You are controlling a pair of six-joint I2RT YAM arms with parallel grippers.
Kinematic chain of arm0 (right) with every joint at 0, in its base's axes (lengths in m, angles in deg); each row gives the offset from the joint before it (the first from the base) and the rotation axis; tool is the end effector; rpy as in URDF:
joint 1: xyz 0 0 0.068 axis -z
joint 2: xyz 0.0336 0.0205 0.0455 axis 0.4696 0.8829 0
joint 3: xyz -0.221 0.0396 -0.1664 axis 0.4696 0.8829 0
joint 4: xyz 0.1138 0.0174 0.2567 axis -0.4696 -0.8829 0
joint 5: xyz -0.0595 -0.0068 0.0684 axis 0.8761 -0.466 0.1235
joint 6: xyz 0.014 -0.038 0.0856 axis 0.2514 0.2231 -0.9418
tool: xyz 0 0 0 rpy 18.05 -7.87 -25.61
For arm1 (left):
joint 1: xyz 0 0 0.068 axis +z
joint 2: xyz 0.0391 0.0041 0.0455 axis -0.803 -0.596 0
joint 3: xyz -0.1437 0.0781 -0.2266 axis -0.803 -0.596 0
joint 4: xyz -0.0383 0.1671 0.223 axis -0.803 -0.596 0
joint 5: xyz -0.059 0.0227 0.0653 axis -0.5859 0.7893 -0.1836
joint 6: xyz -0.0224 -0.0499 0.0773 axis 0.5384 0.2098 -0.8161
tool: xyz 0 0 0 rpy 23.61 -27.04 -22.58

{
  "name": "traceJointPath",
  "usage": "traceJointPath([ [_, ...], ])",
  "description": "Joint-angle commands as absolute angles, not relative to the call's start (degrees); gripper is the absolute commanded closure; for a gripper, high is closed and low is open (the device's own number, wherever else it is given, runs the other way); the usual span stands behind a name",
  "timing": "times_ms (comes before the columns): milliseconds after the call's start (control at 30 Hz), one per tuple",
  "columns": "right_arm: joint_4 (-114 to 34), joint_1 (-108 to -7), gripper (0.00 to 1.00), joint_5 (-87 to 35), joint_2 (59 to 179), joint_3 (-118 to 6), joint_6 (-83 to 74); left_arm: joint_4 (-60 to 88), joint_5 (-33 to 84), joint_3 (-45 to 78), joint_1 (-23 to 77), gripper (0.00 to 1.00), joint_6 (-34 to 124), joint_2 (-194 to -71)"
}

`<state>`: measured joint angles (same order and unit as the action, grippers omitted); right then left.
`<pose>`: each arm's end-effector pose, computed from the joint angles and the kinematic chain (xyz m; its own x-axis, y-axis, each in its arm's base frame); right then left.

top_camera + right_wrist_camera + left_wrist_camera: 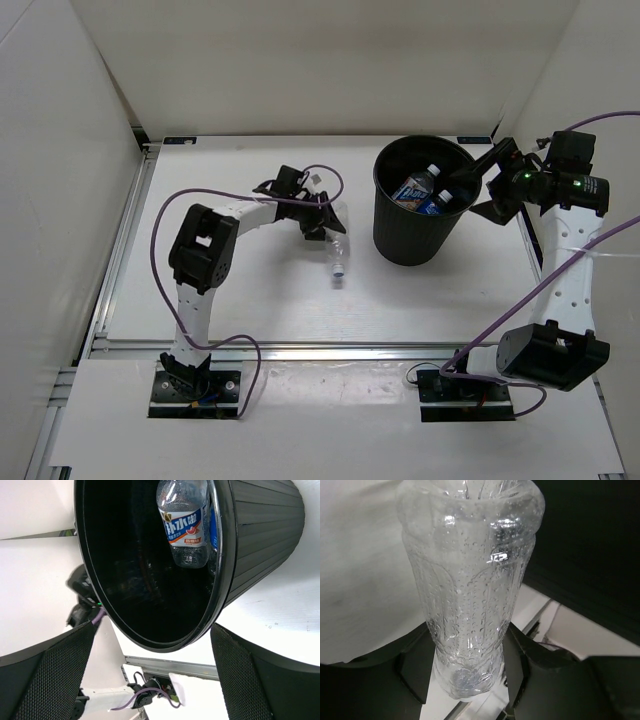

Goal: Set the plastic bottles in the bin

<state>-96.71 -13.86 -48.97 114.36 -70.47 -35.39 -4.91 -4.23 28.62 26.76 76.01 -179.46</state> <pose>0.3094 -0.0332 0.3962 -0.6176 0.7008 -0.3571 0.2934 0.6265 0.7221 0.4167 -0.2683 0.1072 -0.9922 -0.0984 -0.0768 -0.0057 0.6504 -0.7596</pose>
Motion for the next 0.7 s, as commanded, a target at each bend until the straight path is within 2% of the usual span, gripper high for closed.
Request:
traceJointPath([
  [0, -97.3, -13.7, 0.00, -48.1, 112.4, -70.9, -34.0, -2.2, -7.0, 35.8, 28.7, 0.50, 77.8, -172.5],
  [100, -97.3, -13.7, 0.00, -47.5, 111.1, -69.7, -34.5, -2.7, -9.7, 45.0, 31.0, 0.60, 80.9, -170.5],
  [267, -96.3, -13.2, 0.00, -46.9, 108.9, -67.5, -35.0, -3.3, -11.3, 65.2, 33.5, 0.60, 85.6, -171.8],
  [400, -95.7, -11.1, 0.00, -46.9, 105.8, -65.3, -35.6, -3.3, -7.7, 82.3, 33.5, 0.60, 86.8, -176.7],
  [467, -95.7, -11.1, 0.00, -46.4, 105.1, -65.3, -35.6, -3.3, -6.9, 90.4, 30.9, 0.57, 85.9, -181.5],
  [533, -95.7, -11.1, 0.00, -46.4, 104.6, -66.2, -35.6, -3.3, -6.2, 91.1, 27.3, 0.57, 83.6, -183.9],
  [667, -95.7, -11.1, 0.00, -45.9, 105.2, -70.4, -33.6, -3.3, -2.4, 91.7, 21.5, 0.45, 80.4, -186.5],
])
